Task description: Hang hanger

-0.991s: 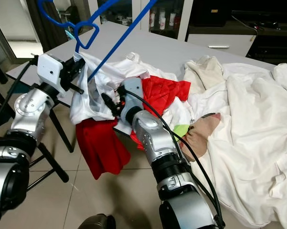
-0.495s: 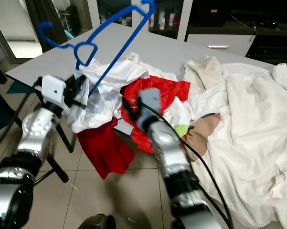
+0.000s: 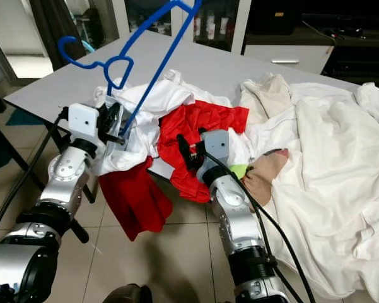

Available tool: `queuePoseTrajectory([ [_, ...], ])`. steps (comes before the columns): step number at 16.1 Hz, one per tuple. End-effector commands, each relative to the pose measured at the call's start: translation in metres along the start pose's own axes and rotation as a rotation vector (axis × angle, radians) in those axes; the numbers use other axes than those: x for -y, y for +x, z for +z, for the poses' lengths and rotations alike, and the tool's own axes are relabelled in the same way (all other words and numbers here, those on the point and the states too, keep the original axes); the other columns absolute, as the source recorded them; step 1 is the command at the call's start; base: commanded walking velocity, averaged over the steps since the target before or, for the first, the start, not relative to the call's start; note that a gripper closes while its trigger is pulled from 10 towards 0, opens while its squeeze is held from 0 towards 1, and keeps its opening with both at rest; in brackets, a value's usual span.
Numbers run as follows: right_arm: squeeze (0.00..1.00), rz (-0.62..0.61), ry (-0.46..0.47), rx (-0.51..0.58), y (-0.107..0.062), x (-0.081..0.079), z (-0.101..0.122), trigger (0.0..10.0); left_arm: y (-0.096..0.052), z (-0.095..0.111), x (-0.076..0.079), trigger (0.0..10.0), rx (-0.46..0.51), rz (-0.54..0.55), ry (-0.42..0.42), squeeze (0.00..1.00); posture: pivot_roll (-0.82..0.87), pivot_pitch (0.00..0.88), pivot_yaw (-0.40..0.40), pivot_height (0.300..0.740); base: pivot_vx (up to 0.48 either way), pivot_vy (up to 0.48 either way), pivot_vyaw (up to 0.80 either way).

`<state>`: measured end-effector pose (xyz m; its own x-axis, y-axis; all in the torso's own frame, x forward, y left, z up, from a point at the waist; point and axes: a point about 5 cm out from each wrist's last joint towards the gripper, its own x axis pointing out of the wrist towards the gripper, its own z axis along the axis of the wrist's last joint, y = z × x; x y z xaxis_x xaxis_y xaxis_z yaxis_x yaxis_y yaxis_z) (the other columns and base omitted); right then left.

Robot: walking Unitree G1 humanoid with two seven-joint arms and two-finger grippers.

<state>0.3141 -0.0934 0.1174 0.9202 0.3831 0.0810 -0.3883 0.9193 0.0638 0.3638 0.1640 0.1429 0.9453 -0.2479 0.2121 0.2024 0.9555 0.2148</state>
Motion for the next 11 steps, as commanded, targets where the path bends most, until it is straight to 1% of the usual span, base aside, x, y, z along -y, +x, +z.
queuePoseTrajectory([
  [1, 0.0, -0.005, -0.036, 0.019, -0.004, 0.004, 0.002, 10.0, 0.002, 0.001, 0.002, 10.0, -0.012, -0.003, 0.017, 0.0, 0.11, 0.0, 0.043, 0.74, 0.0, 0.0, 0.0],
  [3, 0.0, -0.006, -0.054, 0.016, -0.007, 0.006, 0.001, 10.0, 0.0, -0.002, 0.003, 10.0, -0.019, -0.002, 0.024, 0.0, 0.11, 0.0, 0.047, 0.74, 0.0, 0.0, 0.0],
  [4, 0.0, 0.003, -0.082, 0.02, -0.011, 0.004, 0.0, 10.0, -0.005, -0.006, 0.004, 10.0, -0.024, 0.0, 0.03, 0.0, 0.11, 0.0, 0.049, 0.74, 0.0, 0.0, 0.0],
  [5, 0.0, 0.007, -0.09, 0.022, -0.012, 0.004, 0.0, 10.0, -0.007, -0.007, 0.004, 10.0, -0.026, 0.0, 0.032, 0.0, 0.11, 0.0, 0.049, 0.74, 0.0, 0.0, 0.0],
  [7, 0.0, -0.015, -0.083, 0.032, -0.016, 0.005, -0.001, 10.0, -0.013, -0.011, 0.007, 10.0, -0.028, 0.017, 0.032, 0.0, 0.12, 0.0, 0.052, 0.74, 0.0, 0.0, 0.0],
  [9, 0.0, -0.044, -0.101, 0.049, -0.019, 0.009, 0.0, 10.0, -0.016, -0.013, 0.009, 10.0, -0.023, 0.046, 0.02, 0.0, 0.12, 0.0, 0.05, 0.74, 0.0, 0.0, 0.0],
  [11, 0.0, -0.048, -0.115, 0.055, -0.02, 0.01, 0.001, 10.0, -0.016, -0.011, 0.013, 10.0, -0.008, 0.065, 0.005, 0.0, 0.12, 0.0, 0.049, 0.74, 0.0, 0.0, 0.0],
])
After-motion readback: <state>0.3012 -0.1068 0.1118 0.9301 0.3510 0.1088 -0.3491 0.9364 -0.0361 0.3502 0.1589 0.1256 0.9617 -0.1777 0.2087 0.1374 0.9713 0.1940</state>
